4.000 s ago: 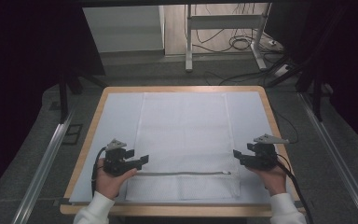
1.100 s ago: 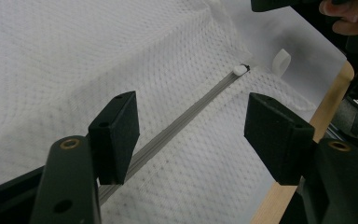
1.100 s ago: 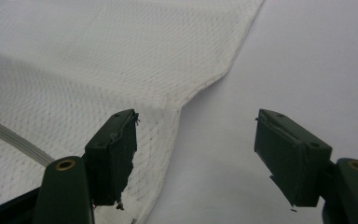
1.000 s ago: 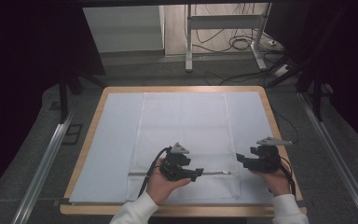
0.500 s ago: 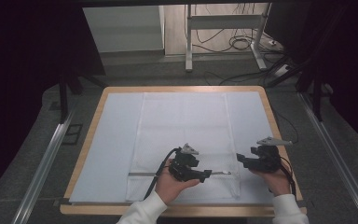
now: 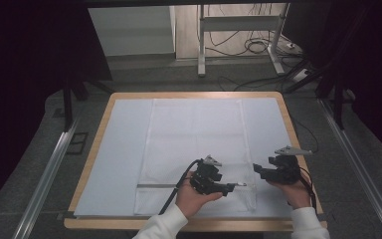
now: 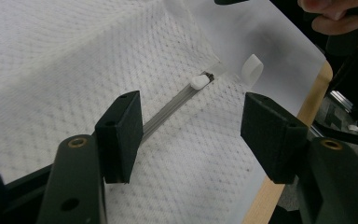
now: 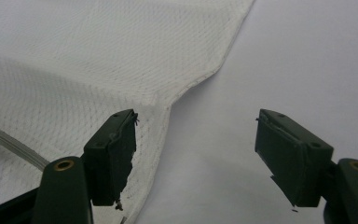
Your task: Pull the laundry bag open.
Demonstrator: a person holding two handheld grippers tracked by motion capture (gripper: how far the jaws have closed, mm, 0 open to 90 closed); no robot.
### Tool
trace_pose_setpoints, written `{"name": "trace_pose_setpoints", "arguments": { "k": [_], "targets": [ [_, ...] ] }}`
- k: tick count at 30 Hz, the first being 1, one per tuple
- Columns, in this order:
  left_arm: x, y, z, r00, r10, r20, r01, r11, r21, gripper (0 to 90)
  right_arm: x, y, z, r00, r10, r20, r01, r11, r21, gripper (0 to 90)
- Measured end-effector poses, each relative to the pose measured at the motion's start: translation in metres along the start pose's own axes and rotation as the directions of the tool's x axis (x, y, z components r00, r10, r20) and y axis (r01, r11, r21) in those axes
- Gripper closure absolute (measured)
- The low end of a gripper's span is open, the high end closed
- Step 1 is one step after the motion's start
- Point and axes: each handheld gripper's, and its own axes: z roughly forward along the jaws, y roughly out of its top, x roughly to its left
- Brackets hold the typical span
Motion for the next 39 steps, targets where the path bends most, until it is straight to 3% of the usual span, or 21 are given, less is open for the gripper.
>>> {"name": "trace_pose_setpoints", "arguments": {
  "k": [27,39],
  "targets": [
    [-0.003,0.010,0.031,0.9963,-0.064,0.057,0.061,0.9970,0.048,43.1,-0.005,-0.001,-0.003,0.9997,0.013,0.021,-0.013,1.000,-0.003,27.8],
    [-0.005,0.014,0.039,0.9959,-0.074,0.051,0.071,0.9956,0.060,48.2,-0.005,-0.001,-0.002,0.9996,0.010,0.027,-0.010,1.000,-0.003,27.8]
  ]
}}
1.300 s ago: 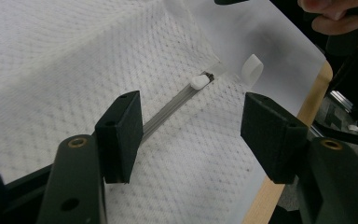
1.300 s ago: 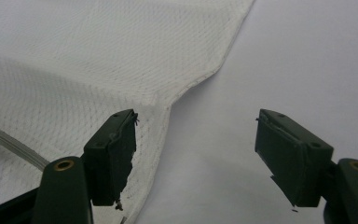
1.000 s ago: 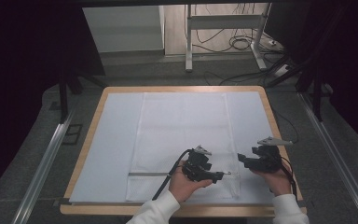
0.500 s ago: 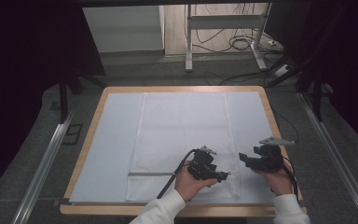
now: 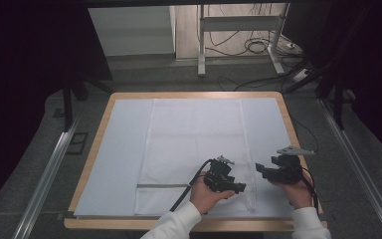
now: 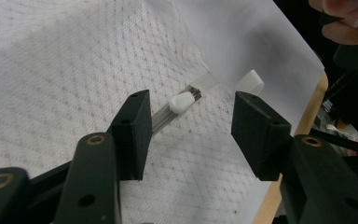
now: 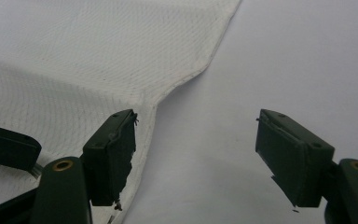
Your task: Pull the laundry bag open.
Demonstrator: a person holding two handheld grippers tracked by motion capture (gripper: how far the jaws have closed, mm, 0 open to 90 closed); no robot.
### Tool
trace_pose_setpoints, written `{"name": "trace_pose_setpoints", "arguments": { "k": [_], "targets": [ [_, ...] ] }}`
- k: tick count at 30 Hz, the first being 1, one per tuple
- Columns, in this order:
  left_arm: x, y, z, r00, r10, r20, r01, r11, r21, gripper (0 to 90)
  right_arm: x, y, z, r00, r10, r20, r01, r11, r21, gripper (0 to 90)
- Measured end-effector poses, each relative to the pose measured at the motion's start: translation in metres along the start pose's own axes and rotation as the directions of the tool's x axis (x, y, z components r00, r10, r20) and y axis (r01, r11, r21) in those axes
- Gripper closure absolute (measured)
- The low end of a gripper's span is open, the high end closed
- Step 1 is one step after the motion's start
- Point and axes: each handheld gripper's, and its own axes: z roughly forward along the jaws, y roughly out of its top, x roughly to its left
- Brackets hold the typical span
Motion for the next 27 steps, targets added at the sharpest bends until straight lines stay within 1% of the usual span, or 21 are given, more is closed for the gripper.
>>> {"name": "trace_pose_setpoints", "arguments": {
  "k": [5,11,14,15,17,22,27],
  "targets": [
    [-0.001,0.002,0.003,0.9999,-0.007,0.009,0.007,1.0000,0.006,51.3,-0.002,0.000,-0.001,0.9999,0.010,0.007,-0.010,1.000,-0.006,27.8],
    [-0.002,0.002,0.009,0.9996,-0.017,0.024,0.016,0.9997,0.021,53.3,-0.002,0.000,-0.002,0.9999,0.007,0.013,-0.006,1.000,-0.012,27.8],
    [-0.002,0.003,0.012,0.9997,-0.020,0.016,0.020,0.9996,0.020,54.2,-0.003,0.001,-0.003,0.9998,0.008,0.021,-0.007,1.000,-0.023,27.8],
    [-0.002,0.003,0.013,0.9993,-0.030,0.020,0.030,0.9993,0.021,54.4,-0.003,0.001,-0.004,0.9997,0.008,0.023,-0.007,1.000,-0.025,27.8],
    [-0.001,0.003,0.014,0.9992,-0.035,0.020,0.035,0.9992,0.020,55.2,-0.003,0.001,-0.004,0.9997,0.010,0.024,-0.009,1.000,-0.027,27.8],
    [-0.001,0.003,0.018,0.9995,-0.030,0.010,0.030,0.9992,0.027,57.0,-0.003,0.000,-0.004,0.9994,0.004,0.034,-0.002,0.999,-0.034,27.8],
    [0.000,0.004,0.022,0.9995,-0.032,0.003,0.032,0.9992,0.023,64.8,-0.005,0.001,-0.007,0.9987,0.015,0.048,-0.013,0.999,-0.052,27.8]
  ]
}}
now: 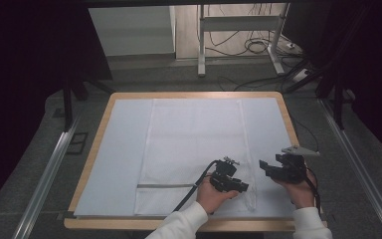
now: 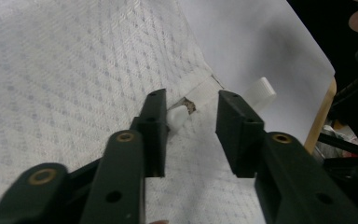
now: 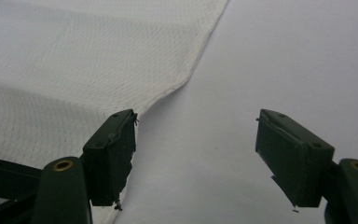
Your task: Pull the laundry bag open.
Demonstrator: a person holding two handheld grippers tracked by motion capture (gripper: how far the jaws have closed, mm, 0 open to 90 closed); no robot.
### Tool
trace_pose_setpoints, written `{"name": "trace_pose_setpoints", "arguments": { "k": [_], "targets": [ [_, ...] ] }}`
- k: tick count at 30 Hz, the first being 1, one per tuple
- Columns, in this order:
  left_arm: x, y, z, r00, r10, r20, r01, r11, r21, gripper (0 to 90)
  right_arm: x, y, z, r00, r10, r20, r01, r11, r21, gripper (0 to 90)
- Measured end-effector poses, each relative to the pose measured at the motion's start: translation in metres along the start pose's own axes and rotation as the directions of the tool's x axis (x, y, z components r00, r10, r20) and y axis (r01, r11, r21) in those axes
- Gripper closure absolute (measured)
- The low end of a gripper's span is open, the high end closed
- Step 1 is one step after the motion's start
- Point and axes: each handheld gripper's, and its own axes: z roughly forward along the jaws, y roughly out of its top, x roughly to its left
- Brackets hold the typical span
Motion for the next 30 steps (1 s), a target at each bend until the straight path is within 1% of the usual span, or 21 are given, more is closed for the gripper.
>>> {"name": "trace_pose_setpoints", "arguments": {
  "k": [1,4,6,10,13,16,18,25,27,29,30],
  "targets": [
    [0.000,0.000,0.001,1.0000,-0.001,0.003,0.001,1.0000,0.001,66.5,0.000,0.000,0.000,1.0000,0.002,0.002,-0.002,1.000,-0.002,27.8],
    [0.001,0.000,0.003,0.9997,0.018,0.015,-0.018,0.9997,0.015,71.4,0.000,0.000,0.000,1.0000,0.000,0.001,0.000,1.000,0.000,27.8],
    [0.001,0.001,0.004,0.9998,0.008,0.017,-0.008,0.9999,0.011,74.2,0.000,-0.001,0.001,1.0000,-0.004,0.002,0.004,1.000,0.003,27.8],
    [0.005,0.002,0.004,0.9992,-0.010,0.038,0.010,0.9999,0.013,76.4,0.000,-0.001,0.001,1.0000,-0.006,0.002,0.006,1.000,0.005,27.8],
    [0.010,0.003,0.004,0.9989,-0.016,0.044,0.015,0.9996,0.023,79.8,-0.001,-0.001,0.001,1.0000,-0.005,0.001,0.005,1.000,0.007,27.8],
    [0.012,0.003,0.005,0.9986,-0.016,0.050,0.015,0.9997,0.017,84.2,0.000,-0.001,0.001,1.0000,-0.005,0.001,0.005,1.000,0.009,27.8],
    [0.012,0.003,0.005,0.9983,-0.019,0.055,0.018,0.9997,0.016,84.9,0.000,-0.001,0.001,1.0000,-0.007,0.002,0.007,1.000,0.010,27.8],
    [0.010,0.002,0.004,0.9986,-0.004,0.052,0.003,0.9999,0.016,86.8,-0.001,-0.001,0.000,0.9999,-0.010,0.005,0.010,1.000,0.009,27.8],
    [0.009,0.002,0.003,0.9989,0.008,0.047,-0.009,0.9998,0.016,86.9,-0.001,-0.001,0.000,0.9999,-0.011,0.006,0.010,1.000,0.008,27.8],
    [0.008,0.002,0.001,0.9991,0.012,0.042,-0.012,0.9999,0.004,86.9,-0.001,-0.001,0.000,0.9999,-0.010,0.006,0.010,1.000,0.008,27.8],
    [0.007,0.002,0.000,0.9991,0.020,0.037,-0.020,0.9998,0.001,86.9,-0.001,-0.001,0.000,0.9999,-0.011,0.007,0.011,1.000,0.007,27.8]
  ]
}}
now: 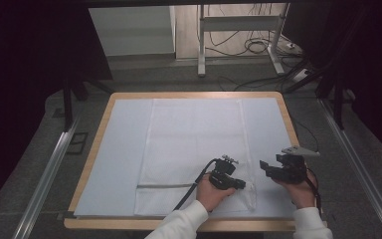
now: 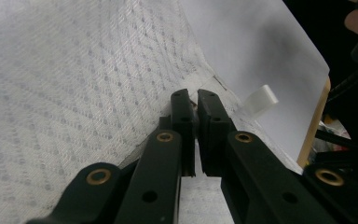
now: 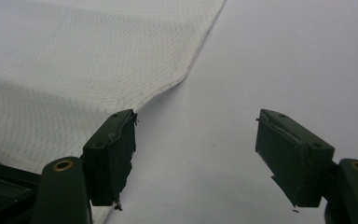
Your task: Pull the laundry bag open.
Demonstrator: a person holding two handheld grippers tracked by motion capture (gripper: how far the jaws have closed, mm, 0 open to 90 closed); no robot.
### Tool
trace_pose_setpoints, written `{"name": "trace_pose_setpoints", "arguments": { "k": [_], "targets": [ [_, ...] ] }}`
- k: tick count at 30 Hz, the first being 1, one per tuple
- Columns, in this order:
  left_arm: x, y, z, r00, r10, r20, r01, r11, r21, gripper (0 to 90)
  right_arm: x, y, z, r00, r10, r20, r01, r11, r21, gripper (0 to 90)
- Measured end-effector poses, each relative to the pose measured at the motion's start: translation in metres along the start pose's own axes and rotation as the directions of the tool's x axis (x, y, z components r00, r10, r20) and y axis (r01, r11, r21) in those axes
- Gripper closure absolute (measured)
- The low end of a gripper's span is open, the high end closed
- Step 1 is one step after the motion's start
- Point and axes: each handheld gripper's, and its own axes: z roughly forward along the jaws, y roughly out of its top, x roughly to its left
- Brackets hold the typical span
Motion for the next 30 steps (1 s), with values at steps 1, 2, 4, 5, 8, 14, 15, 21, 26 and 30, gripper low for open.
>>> {"name": "trace_pose_setpoints", "arguments": {
  "k": [1,2,4,5,8,14,15,21,26,30],
  "targets": [
    [-0.001,0.000,-0.001,1.0000,0.002,-0.002,-0.002,1.0000,-0.005,86.9,0.000,0.000,0.000,1.0000,0.001,0.000,-0.001,1.000,0.000,27.8],
    [-0.002,0.000,-0.002,1.0000,0.006,-0.005,-0.006,1.0000,-0.008,86.9,0.000,0.000,0.000,1.0000,0.003,0.001,-0.003,1.000,0.001,27.8],
    [-0.003,0.000,-0.005,0.9998,0.015,-0.013,-0.015,0.9998,-0.015,86.9,0.000,0.000,0.000,1.0000,0.004,0.001,-0.004,1.000,0.003,27.8],
    [-0.003,0.000,-0.006,0.9996,0.021,-0.017,-0.021,0.9997,-0.016,86.9,0.000,0.000,0.000,1.0000,0.004,0.001,-0.004,1.000,0.003,27.8],
    [-0.005,-0.001,-0.009,0.9995,0.026,-0.019,-0.027,0.9993,-0.025,86.9,0.001,0.000,0.001,1.0000,0.001,0.000,-0.001,1.000,0.005,27.8],
    [-0.008,0.000,-0.015,0.9993,0.035,-0.014,-0.035,0.9986,-0.041,86.9,0.001,0.000,0.001,0.9999,-0.005,-0.013,0.005,1.000,0.005,27.6],
    [-0.008,0.000,-0.016,0.9993,0.035,-0.012,-0.036,0.9983,-0.045,86.9,0.001,0.000,0.001,0.9998,-0.009,-0.018,0.009,1.000,0.004,27.5],
    [-0.007,0.001,-0.029,0.9993,0.038,0.000,-0.038,0.9966,-0.073,86.9,0.001,-0.001,0.003,0.9998,-0.004,-0.020,0.005,1.000,0.023,27.3],
    [-0.007,0.001,-0.042,0.9992,0.039,0.003,-0.039,0.9939,-0.103,86.9,0.000,-0.001,0.002,0.9998,0.007,-0.017,-0.006,1.000,0.029,27.2],
    [-0.005,0.000,-0.051,0.9986,0.052,-0.004,-0.052,0.9908,-0.124,86.8,0.000,-0.001,0.002,0.9993,0.006,-0.038,-0.006,1.000,0.025,26.4]
  ]
}}
